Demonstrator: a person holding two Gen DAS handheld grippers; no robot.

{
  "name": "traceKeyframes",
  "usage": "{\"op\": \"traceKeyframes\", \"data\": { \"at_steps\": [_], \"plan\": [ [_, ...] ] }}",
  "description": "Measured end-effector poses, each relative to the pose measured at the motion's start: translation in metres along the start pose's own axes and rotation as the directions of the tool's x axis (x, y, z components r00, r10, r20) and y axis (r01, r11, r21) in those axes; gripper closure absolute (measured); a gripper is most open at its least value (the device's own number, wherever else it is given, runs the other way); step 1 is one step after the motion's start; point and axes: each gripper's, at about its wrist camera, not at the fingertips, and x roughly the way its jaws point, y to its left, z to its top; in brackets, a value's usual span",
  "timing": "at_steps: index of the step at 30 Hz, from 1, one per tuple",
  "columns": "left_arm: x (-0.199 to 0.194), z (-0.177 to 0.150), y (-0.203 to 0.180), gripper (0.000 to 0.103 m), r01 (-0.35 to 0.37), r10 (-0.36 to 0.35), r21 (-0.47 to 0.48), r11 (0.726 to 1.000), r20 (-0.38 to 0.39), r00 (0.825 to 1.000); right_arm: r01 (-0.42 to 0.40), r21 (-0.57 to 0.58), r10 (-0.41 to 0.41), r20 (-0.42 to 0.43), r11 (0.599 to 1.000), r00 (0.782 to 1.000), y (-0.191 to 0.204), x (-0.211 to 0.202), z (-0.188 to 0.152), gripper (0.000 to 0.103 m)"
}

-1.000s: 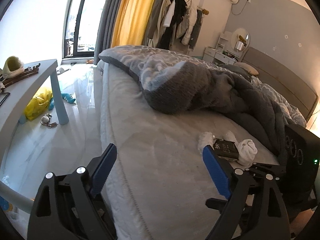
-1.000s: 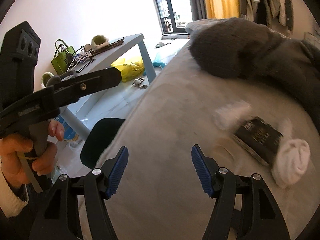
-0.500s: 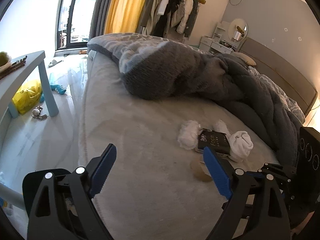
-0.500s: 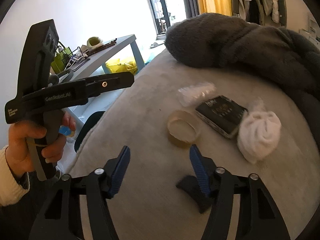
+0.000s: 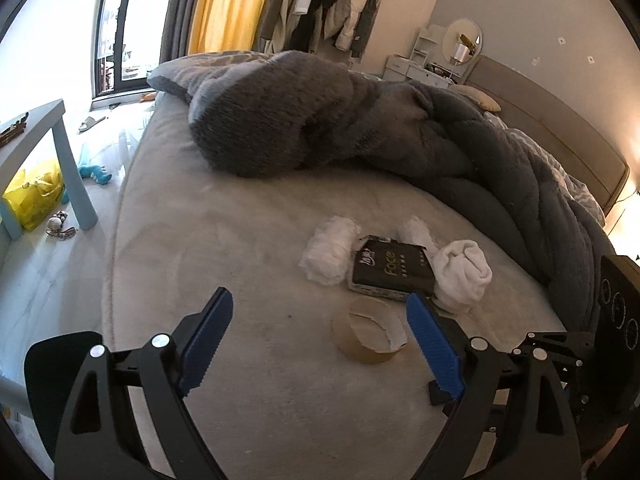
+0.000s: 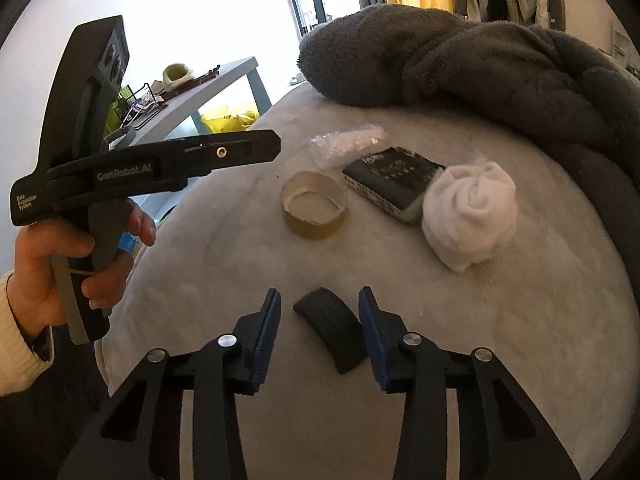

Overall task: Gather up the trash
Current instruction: 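Grasp the black curved clip with the right tool, then grasp the brown tape roll core with the left tool while the right tool lifts the clip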

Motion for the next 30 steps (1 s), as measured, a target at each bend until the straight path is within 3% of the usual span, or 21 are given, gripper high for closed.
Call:
{"op": "traceKeyframes", "data": {
  "at_steps": [3, 8, 13, 24, 30],
  "plan": [
    [0.005, -0.002, -0.005, 0.013, 0.007, -0.007, 0.0, 1.0, -0.01, 1.0, -0.009, 0.009, 0.009, 0.002, 1.0, 1.0, -0.005, -0.004, -0.004, 0.072],
    [0.015, -0.004, -0.016, 0.013, 0.023, -0.023, 0.011, 1.0, -0.031, 0.999, 0.005, 0.008, -0.005, -0.025, 1.0, 1.0, -0.011, -0.002, -0.013, 0.074],
    [0.023, -0.007, -0.027, 0.014, 0.028, -0.027, 0.028, 0.999, -0.044, 0.999, 0.008, 0.026, -0.008, -0.006, 1.0, 1.0, -0.018, -0.008, -0.018, 0.083],
    [0.041, -0.015, -0.043, 0.033, -0.003, 0.008, 0.071, 0.997, -0.08, 0.997, 0.055, 0.136, -0.07, 0.105, 0.989, 0.992, -0.051, -0.047, -0.023, 0.084],
    [0.048, -0.019, -0.045, 0.047, -0.03, 0.039, 0.087, 0.996, -0.099, 0.994, 0.042, 0.176, -0.07, 0.153, 0.984, 0.986, -0.06, -0.061, -0.022, 0.084]
  ]
}}
